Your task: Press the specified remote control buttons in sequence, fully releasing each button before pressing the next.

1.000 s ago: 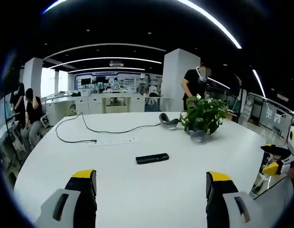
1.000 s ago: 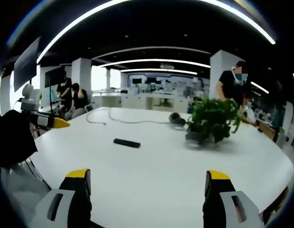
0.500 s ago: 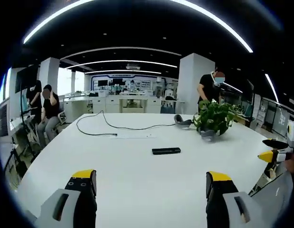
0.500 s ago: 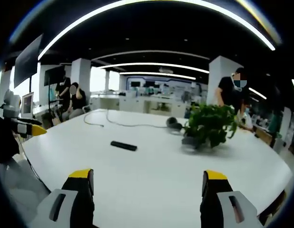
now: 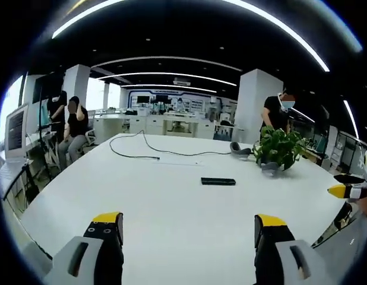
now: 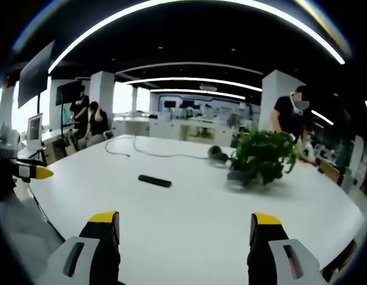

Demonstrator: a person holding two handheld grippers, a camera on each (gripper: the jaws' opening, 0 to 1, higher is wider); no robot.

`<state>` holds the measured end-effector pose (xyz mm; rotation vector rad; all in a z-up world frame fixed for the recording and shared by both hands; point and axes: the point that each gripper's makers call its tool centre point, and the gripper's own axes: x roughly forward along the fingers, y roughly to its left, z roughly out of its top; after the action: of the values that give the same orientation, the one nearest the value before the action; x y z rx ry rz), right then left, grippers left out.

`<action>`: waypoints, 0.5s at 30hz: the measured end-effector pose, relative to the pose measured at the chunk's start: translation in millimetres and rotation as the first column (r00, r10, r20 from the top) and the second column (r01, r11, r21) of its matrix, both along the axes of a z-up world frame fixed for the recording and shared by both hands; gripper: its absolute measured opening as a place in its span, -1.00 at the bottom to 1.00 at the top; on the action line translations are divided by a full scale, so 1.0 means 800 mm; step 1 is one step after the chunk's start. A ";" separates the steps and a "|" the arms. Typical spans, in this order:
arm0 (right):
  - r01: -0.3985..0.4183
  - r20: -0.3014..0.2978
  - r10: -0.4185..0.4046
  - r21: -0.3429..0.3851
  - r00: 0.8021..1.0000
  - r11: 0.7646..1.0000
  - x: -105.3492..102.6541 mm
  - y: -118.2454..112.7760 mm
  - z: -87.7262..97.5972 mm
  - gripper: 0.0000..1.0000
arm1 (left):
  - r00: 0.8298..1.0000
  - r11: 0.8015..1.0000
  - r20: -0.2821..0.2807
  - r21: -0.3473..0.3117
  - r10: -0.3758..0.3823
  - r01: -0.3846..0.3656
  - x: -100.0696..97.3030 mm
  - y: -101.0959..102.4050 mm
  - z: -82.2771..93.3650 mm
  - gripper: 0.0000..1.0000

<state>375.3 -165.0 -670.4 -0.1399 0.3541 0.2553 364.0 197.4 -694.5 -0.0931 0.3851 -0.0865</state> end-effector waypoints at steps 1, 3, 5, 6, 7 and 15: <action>0.000 0.000 0.000 -0.003 1.000 1.000 0.000 0.000 0.000 0.77 | 1.000 0.999 -0.027 0.046 0.014 -0.013 0.000 0.009 -0.005 0.90; 0.002 -0.001 -0.002 -0.006 1.000 1.000 0.000 -0.001 -0.001 0.74 | 0.998 0.997 -0.041 0.070 0.041 -0.038 0.001 0.019 -0.007 0.89; 0.002 -0.004 -0.002 0.000 1.000 1.000 -0.001 0.000 0.000 0.72 | 0.998 0.998 -0.015 0.023 0.057 -0.056 0.000 0.025 -0.004 0.90; 0.000 -0.004 0.000 0.002 1.000 1.000 -0.001 0.001 0.000 0.71 | 0.997 0.997 -0.017 -0.003 0.072 -0.072 -0.001 0.026 -0.003 0.90; -0.003 -0.006 0.003 0.001 1.000 1.000 -0.001 0.002 -0.001 0.71 | 0.997 0.997 -0.013 -0.001 0.072 -0.072 -0.002 0.027 -0.002 0.90; -0.020 -0.029 0.020 -0.014 0.999 1.000 -0.002 0.005 -0.006 0.66 | 0.998 0.997 -0.021 0.040 0.064 -0.063 -0.003 0.025 -0.004 0.89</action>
<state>373.7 -160.7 -675.4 -0.1537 0.3829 0.2751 361.3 217.2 -697.6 -0.0673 0.4059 -0.0152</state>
